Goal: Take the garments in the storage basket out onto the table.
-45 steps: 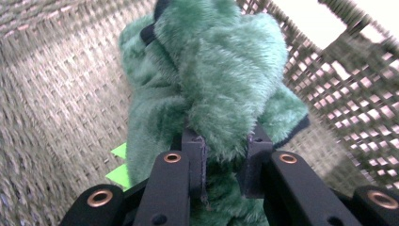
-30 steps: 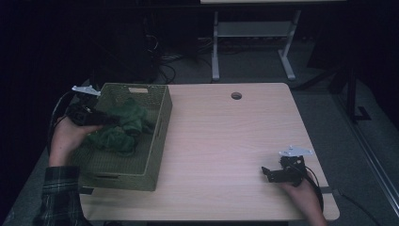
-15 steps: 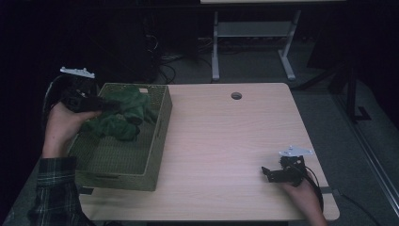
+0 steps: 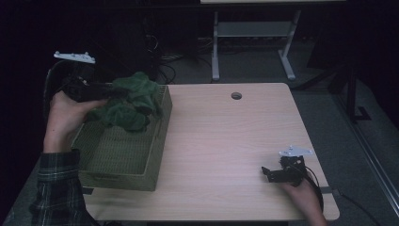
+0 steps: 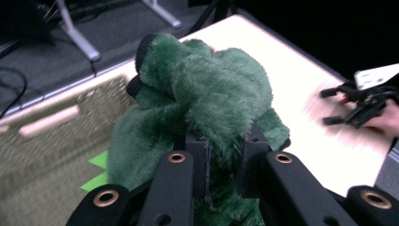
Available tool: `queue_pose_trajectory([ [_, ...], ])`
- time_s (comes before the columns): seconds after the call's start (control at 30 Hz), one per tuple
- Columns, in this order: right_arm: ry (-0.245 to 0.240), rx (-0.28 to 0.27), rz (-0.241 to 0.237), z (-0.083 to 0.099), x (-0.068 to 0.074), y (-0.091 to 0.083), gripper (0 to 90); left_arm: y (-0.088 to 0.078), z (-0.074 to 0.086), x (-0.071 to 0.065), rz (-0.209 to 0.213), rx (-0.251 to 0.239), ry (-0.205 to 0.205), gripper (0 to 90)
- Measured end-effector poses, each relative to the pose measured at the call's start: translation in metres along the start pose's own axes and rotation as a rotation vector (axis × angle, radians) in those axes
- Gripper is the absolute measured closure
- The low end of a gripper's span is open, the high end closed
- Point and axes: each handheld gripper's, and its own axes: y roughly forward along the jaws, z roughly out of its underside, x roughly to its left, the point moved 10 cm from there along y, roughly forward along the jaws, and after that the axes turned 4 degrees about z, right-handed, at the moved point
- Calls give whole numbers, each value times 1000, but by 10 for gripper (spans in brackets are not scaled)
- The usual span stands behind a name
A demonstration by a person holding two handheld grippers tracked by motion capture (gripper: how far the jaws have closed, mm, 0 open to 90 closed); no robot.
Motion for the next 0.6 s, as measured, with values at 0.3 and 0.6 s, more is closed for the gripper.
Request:
queue_pose_trajectory([
  [0.3, 0, 0, 0, 0, 0, 0, 29, 18, -30, -37, 69, -36, 71, 785],
  [0.6, 0, 0, 0, 0, 0, 0, 29, 58, -43, -65, 103, -32, 104, 784],
])
